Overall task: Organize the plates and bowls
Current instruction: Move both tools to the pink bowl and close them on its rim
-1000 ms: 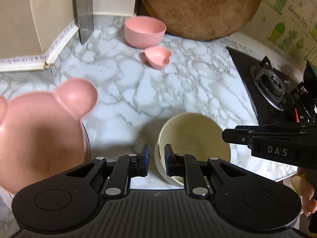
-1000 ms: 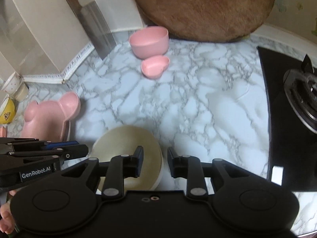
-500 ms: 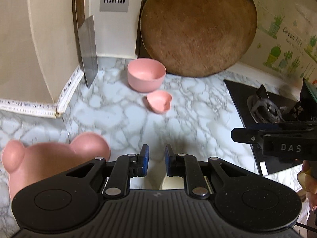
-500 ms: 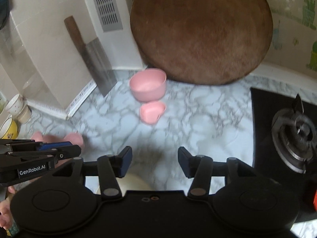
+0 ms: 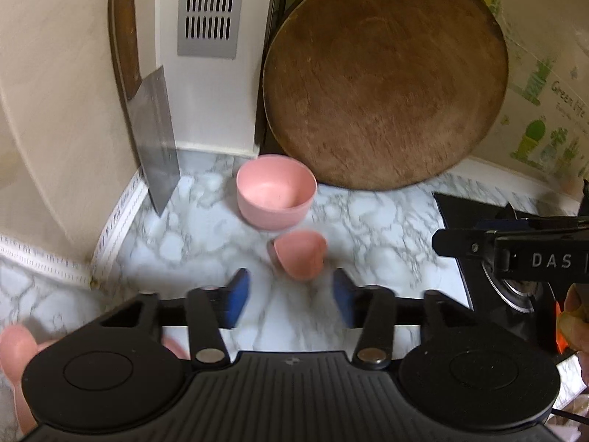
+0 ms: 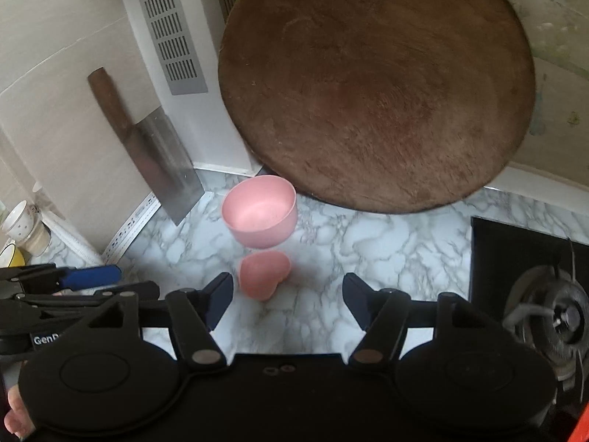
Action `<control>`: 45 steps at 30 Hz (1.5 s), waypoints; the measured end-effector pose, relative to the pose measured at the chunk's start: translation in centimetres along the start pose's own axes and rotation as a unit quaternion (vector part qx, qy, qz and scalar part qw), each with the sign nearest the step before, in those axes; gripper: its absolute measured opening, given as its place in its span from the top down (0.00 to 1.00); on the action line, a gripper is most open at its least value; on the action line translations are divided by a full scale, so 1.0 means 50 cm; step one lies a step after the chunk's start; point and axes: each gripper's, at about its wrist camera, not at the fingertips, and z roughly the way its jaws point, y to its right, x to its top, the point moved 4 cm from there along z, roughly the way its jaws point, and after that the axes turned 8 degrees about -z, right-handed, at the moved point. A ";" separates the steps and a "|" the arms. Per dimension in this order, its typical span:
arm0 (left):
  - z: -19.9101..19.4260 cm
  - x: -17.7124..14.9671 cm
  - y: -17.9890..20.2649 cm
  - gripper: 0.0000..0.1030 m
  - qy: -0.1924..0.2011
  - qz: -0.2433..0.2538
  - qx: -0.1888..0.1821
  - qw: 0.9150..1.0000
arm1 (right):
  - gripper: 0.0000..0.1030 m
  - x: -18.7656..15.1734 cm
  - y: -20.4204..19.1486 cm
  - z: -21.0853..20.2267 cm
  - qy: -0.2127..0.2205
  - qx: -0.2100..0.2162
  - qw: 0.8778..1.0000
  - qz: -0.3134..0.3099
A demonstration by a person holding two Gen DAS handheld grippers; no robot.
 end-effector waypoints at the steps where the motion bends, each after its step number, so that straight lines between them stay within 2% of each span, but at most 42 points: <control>1: 0.009 0.012 0.001 0.43 0.003 -0.003 0.004 1.000 | 0.35 0.006 0.005 0.010 -0.002 0.004 1.000 0.000; 4: 0.037 0.041 0.000 0.39 0.003 -0.015 0.007 1.000 | 0.28 0.024 0.017 0.040 -0.004 0.010 1.000 0.000; 7: 0.068 0.073 0.001 0.28 0.015 -0.021 0.015 1.000 | 0.15 0.041 0.031 0.075 -0.003 0.013 1.000 0.008; 10: 0.105 0.101 -0.005 0.26 0.017 -0.039 0.024 0.999 | 0.06 0.057 0.040 0.109 -0.003 0.022 1.000 0.010; 15: 0.172 0.134 -0.035 0.26 -0.001 -0.088 0.034 0.996 | 0.06 0.078 0.052 0.173 -0.018 0.025 0.999 0.012; 20: 0.236 0.157 -0.056 0.26 -0.014 -0.103 0.053 0.993 | 0.06 0.099 0.062 0.232 -0.022 0.019 0.999 0.016; 26: 0.310 0.176 -0.082 0.26 -0.034 -0.126 0.059 0.990 | 0.13 0.105 0.065 0.300 -0.038 0.022 0.999 0.017; 27: 0.320 0.176 -0.084 0.26 -0.038 -0.128 0.060 0.989 | 0.17 0.105 0.064 0.312 -0.042 0.021 0.999 0.016; 38: 0.395 0.174 -0.108 0.26 -0.049 -0.143 0.093 0.984 | 0.35 0.106 0.059 0.394 -0.064 0.020 0.997 0.026; 40: 0.406 0.173 -0.112 0.27 -0.051 -0.143 0.101 0.983 | 0.46 0.104 0.058 0.405 -0.070 0.022 0.997 0.031; 42: 0.413 0.171 -0.112 0.27 -0.051 -0.143 0.104 0.983 | 0.50 0.103 0.056 0.413 -0.072 0.021 0.997 0.035; 45: 0.424 0.167 -0.110 0.38 -0.054 -0.139 0.102 0.984 | 0.57 0.102 0.052 0.420 -0.071 0.019 0.997 0.035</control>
